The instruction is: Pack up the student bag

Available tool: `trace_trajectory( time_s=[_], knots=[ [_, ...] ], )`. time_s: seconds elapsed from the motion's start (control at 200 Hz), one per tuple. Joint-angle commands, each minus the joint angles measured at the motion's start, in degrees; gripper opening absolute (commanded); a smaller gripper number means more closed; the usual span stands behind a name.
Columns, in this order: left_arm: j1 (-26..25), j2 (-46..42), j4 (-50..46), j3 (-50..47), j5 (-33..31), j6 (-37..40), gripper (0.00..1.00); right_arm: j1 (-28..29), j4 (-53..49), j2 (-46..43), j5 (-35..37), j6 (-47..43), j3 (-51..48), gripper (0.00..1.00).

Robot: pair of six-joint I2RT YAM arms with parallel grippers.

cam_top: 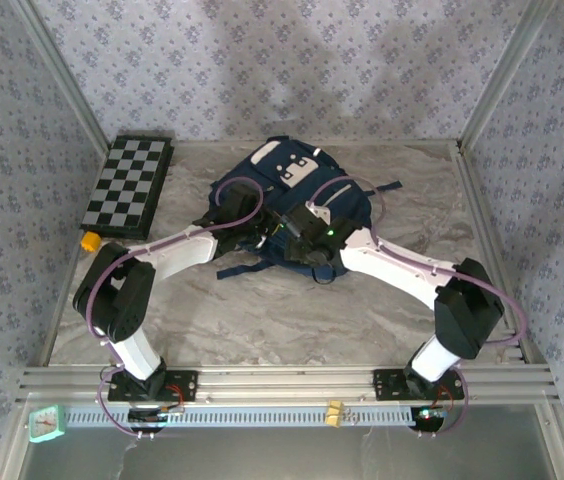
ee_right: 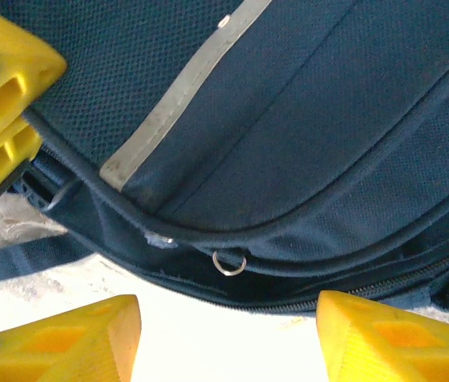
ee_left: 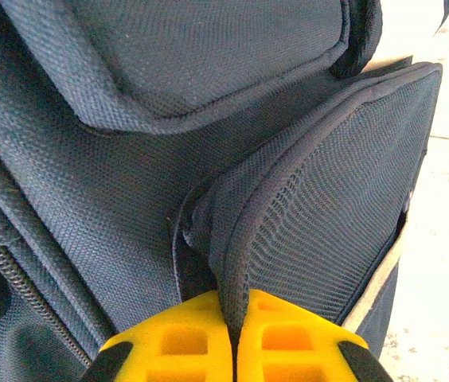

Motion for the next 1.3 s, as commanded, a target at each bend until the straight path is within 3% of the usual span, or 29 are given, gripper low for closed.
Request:
trace_trajectory(
  time_s=[0.0,0.27,0.58,0.89,1.054,1.294],
  knots=[
    [-1.4,-1.8,4.4,2.6,1.8,-0.8,0.0,0.3,-1.0,2.0,3.7,3.4,2.2,0.62],
    [-1.9,-3.3,3.3,2.3,0.4,-0.6,0.0,0.3,-4.0,6.2,7.6,5.5,6.1,0.69],
    [-1.0,-5.0,-1.3,2.1,-2.0,1.8,0.0,-1.4,-9.8,3.3,10.0,1.0,3.4,0.59],
    [-0.9,-5.4,-2.6,2.7,-2.6,3.1,0.0,-1.3,-6.8,-1.2,-1.0,-15.2,1.2,0.47],
    [-1.0,-5.4,-2.6,2.8,-2.9,3.1,0.0,0.1,-3.8,0.2,-5.3,-14.4,2.7,0.42],
    [-0.9,-5.6,-2.8,2.8,-3.1,3.1,0.0,0.0,-0.9,4.0,-5.8,-10.9,4.5,0.31]
  ],
)
